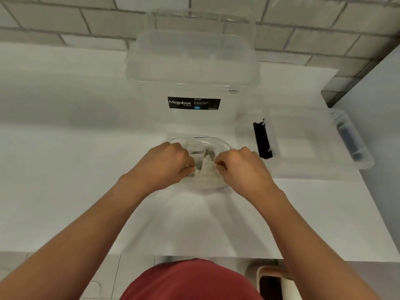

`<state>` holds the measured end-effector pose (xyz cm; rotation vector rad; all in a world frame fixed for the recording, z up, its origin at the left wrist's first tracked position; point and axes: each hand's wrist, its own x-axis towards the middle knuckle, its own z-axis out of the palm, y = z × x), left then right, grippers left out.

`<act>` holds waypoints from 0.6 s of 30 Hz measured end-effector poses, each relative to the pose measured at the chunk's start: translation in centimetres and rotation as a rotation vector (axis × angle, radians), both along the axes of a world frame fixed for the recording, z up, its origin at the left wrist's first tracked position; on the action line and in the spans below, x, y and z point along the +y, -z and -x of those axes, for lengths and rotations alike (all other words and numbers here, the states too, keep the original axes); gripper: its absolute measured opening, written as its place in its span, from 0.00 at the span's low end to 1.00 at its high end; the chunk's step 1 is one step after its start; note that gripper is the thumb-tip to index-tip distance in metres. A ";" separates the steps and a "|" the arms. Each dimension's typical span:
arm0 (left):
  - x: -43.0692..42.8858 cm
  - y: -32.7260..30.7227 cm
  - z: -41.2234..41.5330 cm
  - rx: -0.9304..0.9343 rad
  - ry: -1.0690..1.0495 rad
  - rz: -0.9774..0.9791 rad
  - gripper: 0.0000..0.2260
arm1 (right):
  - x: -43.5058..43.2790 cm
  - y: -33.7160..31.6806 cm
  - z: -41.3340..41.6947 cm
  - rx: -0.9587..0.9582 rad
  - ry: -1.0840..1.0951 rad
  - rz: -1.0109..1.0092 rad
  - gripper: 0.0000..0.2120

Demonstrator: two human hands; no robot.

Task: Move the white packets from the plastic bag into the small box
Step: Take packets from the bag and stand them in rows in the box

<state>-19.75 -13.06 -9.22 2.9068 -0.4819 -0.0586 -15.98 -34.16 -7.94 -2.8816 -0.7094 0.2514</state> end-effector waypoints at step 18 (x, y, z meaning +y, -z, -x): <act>-1.2 0.8 -1.7 0.091 -0.026 0.073 0.07 | 2.4 1.6 0.2 0.013 0.085 0.081 0.12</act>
